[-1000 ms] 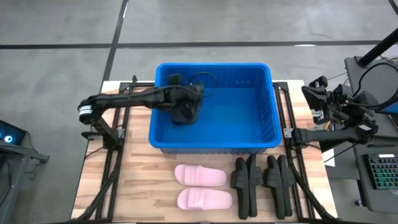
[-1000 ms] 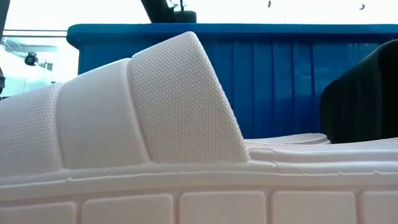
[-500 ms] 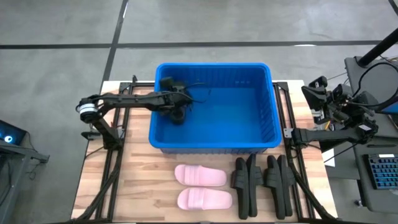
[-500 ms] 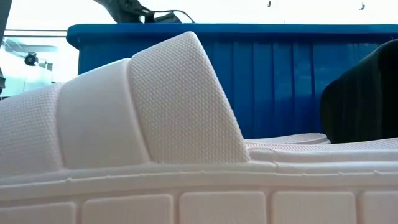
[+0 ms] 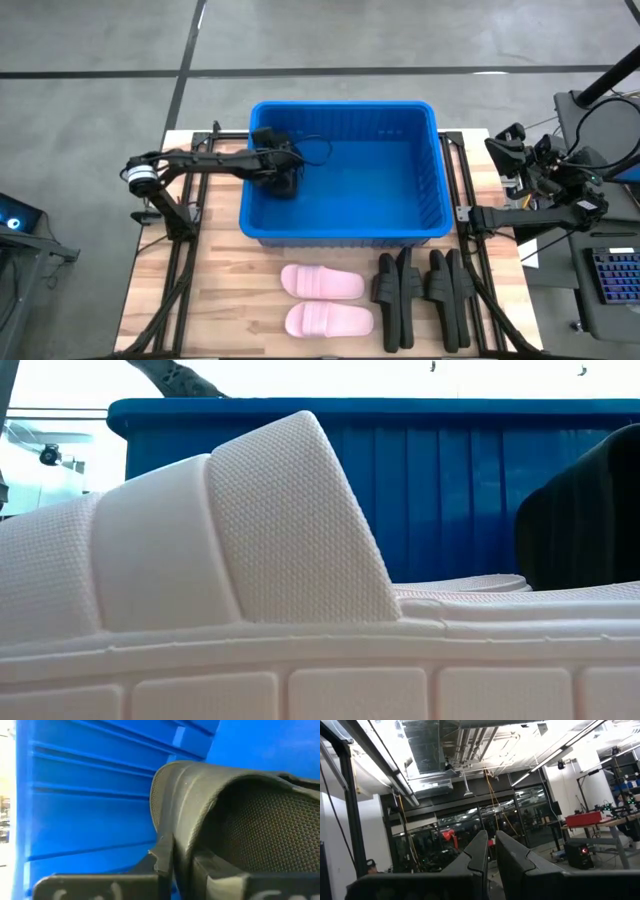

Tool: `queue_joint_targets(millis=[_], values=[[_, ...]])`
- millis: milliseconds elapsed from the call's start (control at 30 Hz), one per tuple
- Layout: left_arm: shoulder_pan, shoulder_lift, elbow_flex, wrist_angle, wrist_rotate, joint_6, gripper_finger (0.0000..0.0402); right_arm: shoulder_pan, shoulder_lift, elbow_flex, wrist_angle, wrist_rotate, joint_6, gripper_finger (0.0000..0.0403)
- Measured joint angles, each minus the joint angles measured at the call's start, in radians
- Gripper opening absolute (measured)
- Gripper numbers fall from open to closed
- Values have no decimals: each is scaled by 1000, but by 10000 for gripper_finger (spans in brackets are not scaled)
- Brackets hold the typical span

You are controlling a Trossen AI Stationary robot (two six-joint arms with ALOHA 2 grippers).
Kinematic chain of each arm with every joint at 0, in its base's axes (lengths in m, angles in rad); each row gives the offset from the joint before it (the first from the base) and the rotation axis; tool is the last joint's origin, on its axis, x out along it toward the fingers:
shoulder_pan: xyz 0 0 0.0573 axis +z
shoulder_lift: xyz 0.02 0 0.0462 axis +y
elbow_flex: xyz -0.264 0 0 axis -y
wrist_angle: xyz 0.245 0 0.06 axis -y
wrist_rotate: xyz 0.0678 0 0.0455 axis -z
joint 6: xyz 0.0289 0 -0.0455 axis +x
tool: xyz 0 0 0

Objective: Pick and place slides into bin
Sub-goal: Put the black slide into the blue container

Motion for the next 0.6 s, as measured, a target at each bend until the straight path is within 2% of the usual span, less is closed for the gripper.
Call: queue_joint_targets(millis=[167,400,500,600], values=[[15,-1,-2,1,82,-2,106,0,0,0,0,0,0,28],[17,-4,16,-18,105,-1,276,0,0,0,0,0,0,28],[17,-16,52,-87,149,-1,337,0,0,0,0,0,0,28],[16,-25,90,-171,202,-1,378,0,0,0,0,0,-1,28]])
